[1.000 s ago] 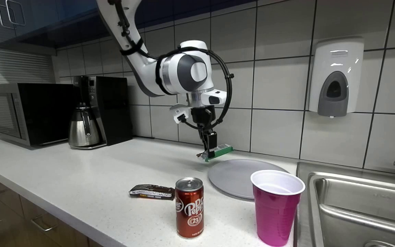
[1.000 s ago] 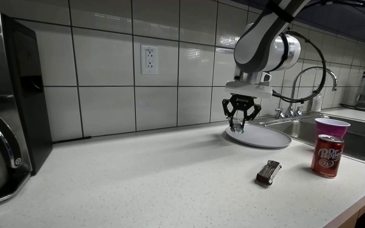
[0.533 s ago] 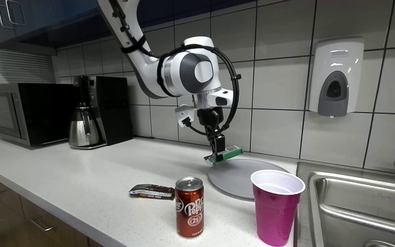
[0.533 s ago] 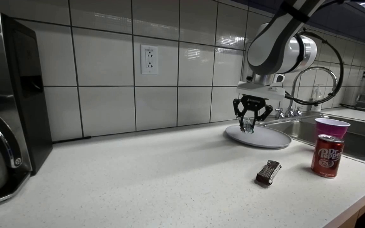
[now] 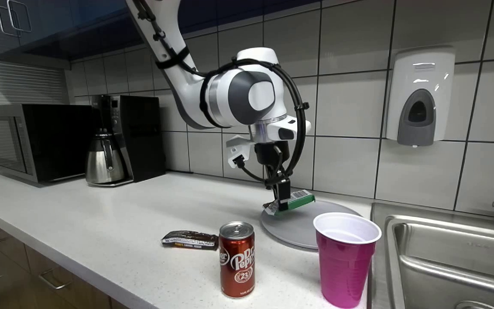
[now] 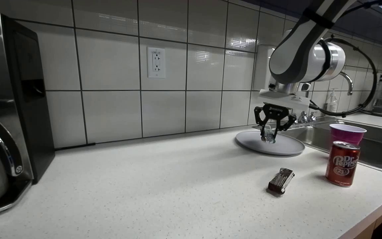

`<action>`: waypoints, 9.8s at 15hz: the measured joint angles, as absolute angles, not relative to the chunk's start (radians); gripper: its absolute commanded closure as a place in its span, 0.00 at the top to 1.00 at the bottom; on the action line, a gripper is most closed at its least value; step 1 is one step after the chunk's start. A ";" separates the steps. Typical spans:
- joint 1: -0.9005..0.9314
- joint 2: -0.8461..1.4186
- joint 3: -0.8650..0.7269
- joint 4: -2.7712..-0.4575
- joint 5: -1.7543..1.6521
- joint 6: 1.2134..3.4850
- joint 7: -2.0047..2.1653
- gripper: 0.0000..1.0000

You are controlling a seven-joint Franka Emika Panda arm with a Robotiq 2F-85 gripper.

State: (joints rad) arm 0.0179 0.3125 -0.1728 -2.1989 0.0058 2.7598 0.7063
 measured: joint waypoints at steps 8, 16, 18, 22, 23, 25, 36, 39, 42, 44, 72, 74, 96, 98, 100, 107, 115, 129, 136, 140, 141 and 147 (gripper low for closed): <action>0.007 0.324 -0.191 -2.201 0.040 2.761 0.704 0.18; 0.007 0.353 -0.204 -2.177 0.041 2.762 0.705 0.96; 0.007 0.353 -0.204 -2.174 0.041 2.762 0.705 1.00; 0.017 0.352 -0.204 -2.171 0.040 2.762 0.705 1.00; 0.023 0.351 -0.205 -2.171 0.039 2.761 0.705 1.00; 0.041 0.348 -0.205 -2.171 0.036 2.761 0.706 1.00; 0.172 0.295 -0.211 -2.204 -0.029 2.728 0.896 1.00; 0.197 0.258 -0.211 -2.229 -0.086 2.682 1.000 1.00; 0.217 0.215 -0.208 -2.250 -0.169 2.621 1.136 1.00; 0.224 0.188 -0.197 -2.259 -0.217 2.577 1.236 1.00; 0.164 0.134 -0.037 -2.381 -0.261 2.372 1.722 1.00; 0.156 0.134 -0.037 -2.406 -0.258 2.419 1.719 1.00; 0.134 0.131 -0.037 -2.566 0.020 2.705 1.502 0.58; 0.129 0.131 -0.037 -2.566 0.026 2.706 1.488 0.42; 0.126 0.131 -0.037 -2.566 0.027 2.706 1.479 0.27; 0.124 0.129 -0.037 -2.565 0.027 2.706 1.461 0.04; 0.123 0.094 -0.038 -2.555 0.008 2.706 1.381 0.04; 0.007 0.061 -0.078 -2.441 0.000 2.601 0.932 0.04; -0.037 0.172 -0.123 -2.266 0.000 2.545 0.745 0.04; -0.050 0.270 -0.149 -2.148 0.001 2.523 0.674 0.04; -0.052 0.294 -0.153 -2.119 0.002 2.516 0.659 0.04; -0.063 0.418 -0.175 -1.962 0.008 2.487 0.601 0.04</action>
